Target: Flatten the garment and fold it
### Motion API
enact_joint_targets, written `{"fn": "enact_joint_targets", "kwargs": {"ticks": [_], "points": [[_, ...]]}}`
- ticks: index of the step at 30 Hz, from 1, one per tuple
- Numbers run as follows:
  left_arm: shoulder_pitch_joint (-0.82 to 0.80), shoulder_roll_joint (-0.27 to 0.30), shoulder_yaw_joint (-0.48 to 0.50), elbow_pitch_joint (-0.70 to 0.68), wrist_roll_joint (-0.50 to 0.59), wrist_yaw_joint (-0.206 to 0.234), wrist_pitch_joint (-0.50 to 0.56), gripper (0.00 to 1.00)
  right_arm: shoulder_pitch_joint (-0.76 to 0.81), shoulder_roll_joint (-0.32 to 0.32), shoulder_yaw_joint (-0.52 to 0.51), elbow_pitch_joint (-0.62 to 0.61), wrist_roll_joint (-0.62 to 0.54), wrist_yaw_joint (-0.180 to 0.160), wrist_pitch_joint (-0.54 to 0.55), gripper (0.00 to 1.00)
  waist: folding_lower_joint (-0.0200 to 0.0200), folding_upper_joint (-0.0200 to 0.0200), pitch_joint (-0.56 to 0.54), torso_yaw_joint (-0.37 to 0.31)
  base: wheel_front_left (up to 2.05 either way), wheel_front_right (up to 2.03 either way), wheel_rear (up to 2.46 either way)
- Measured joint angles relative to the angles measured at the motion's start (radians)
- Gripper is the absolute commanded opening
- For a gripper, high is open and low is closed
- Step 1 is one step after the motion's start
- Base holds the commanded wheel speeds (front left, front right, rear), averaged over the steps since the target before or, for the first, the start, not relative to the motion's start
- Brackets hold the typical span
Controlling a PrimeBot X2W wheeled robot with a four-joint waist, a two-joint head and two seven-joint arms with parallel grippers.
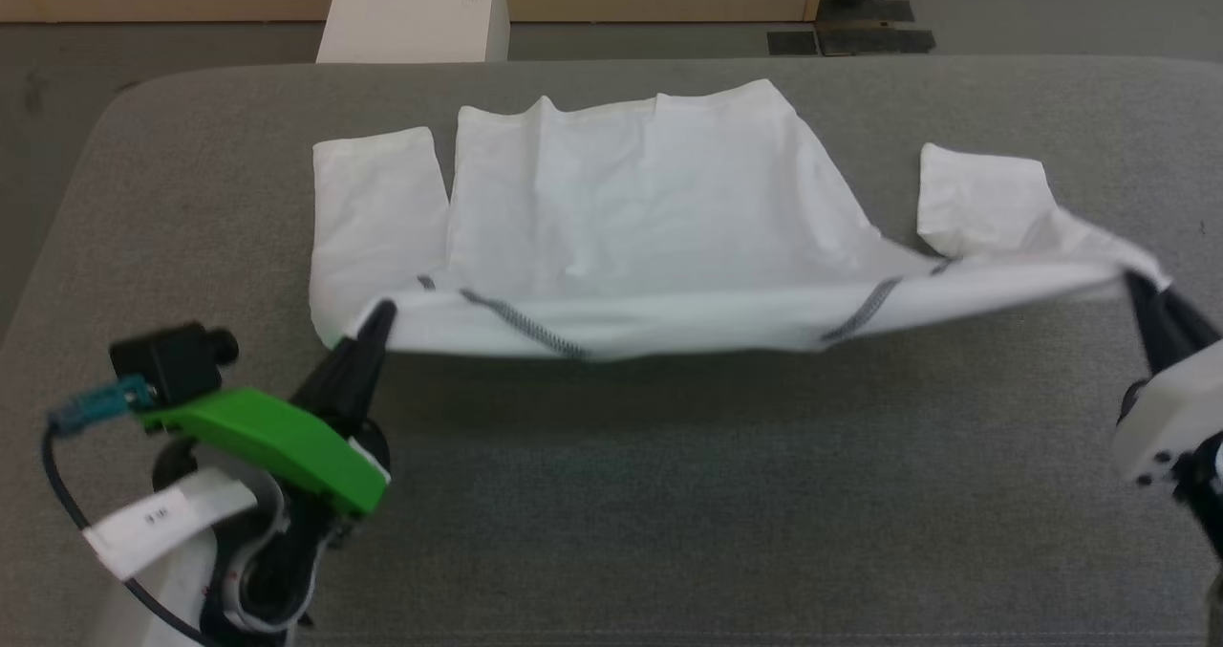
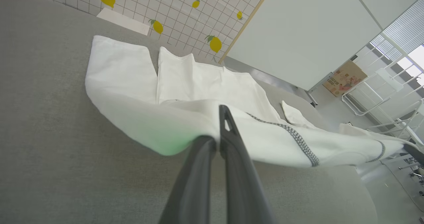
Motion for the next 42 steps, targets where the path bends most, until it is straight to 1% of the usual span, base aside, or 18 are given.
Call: {"fn": "enact_joint_targets", "kwargs": {"ticks": [4, 8, 10, 12, 17, 20, 23, 27, 29, 31, 35, 39, 42], "points": [[-0.147, 0.044, 0.015, -0.059, -0.002, 0.003, 0.065, 0.0, -0.153, -0.11, 0.035, -0.071, -0.017, 0.0, 0.074, 0.0, 0.0, 0.0, -0.002, -0.003, 0.0, 0.0, 0.0], [-0.327, 0.065, 0.021, -0.084, -0.002, 0.027, 0.136, 0.0, -0.345, -0.215, 0.097, -0.075, -0.022, 0.0, 0.147, 0.0, 0.0, 0.0, 0.012, -0.006, 0.0, 0.0, 0.0], [-0.418, 0.07, 0.019, -0.08, -0.002, 0.039, 0.166, 0.0, -0.444, -0.25, 0.129, -0.05, -0.022, 0.0, 0.176, 0.0, 0.0, 0.0, 0.024, -0.009, 0.0, 0.0, 0.0], [-0.518, 0.08, 0.008, -0.055, 0.01, 0.04, 0.193, 0.0, -0.551, -0.279, 0.166, 0.0, -0.023, 0.0, 0.195, 0.0, 0.0, 0.0, 0.041, -0.012, 0.0, 0.0, 0.0], [-0.731, 0.088, -0.027, 0.05, 0.052, 0.04, 0.229, 0.0, -0.788, -0.309, 0.246, 0.138, -0.04, 0.0, 0.215, 0.0, 0.0, 0.0, 0.096, -0.018, 0.0, 0.0, 0.0], [-0.874, 0.094, -0.042, 0.127, 0.102, 0.039, 0.234, 0.0, -0.936, -0.31, 0.283, 0.227, -0.059, 0.0, 0.209, 0.0, 0.0001, 0.0, 0.146, -0.023, 0.0, 0.0, 0.0], [-1.006, 0.105, -0.039, 0.2, 0.15, 0.045, 0.227, 0.0, -1.071, -0.298, 0.297, 0.304, -0.089, 0.0, 0.19, 0.0, 0.0001, 0.0, 0.201, -0.029, 0.0, 0.0, 0.0], [-1.176, 0.108, -0.019, 0.29, 0.194, 0.072, 0.192, 0.0, -1.232, -0.252, 0.275, 0.405, -0.135, 0.0, 0.141, 0.0, 0.0002, 0.0, 0.285, -0.04, 0.0, 0.0, 0.0], [-1.265, 0.107, -0.006, 0.329, 0.214, 0.083, 0.158, 0.0, -1.31, -0.223, 0.239, 0.451, -0.175, 0.0, 0.089, 0.0, 0.0002, 0.0, 0.332, -0.046, 0.0, 0.0, 0.0], [-1.341, 0.107, -0.003, 0.357, 0.232, 0.084, 0.122, 0.0, -1.378, -0.193, 0.192, 0.484, -0.212, 0.0, 0.029, 0.0, 0.0003, 0.0, 0.376, -0.052, 0.0, 0.0, 0.0], [-1.476, 0.081, 0.013, 0.409, 0.255, 0.086, 0.025, 0.0, -1.506, -0.147, 0.099, 0.547, -0.304, 0.0, -0.118, 0.0, 0.0004, 0.0, 0.463, -0.063, 0.0, 0.0, 0.0], [-1.551, 0.047, 0.027, 0.467, 0.247, 0.068, -0.045, 0.0, -1.585, -0.113, 0.028, 0.582, -0.368, 0.001, -0.244, 0.0, 0.0004, 0.0, 0.537, -0.073, 0.0, 0.0, 0.0], [-1.543, 0.039, 0.015, 0.516, 0.233, 0.037, -0.047, 0.0, -1.601, -0.108, 0.012, 0.612, -0.386, 0.001, -0.287, 0.0, 0.0004, 0.0, 0.579, -0.077, 0.0, 0.0, 0.0]]}}
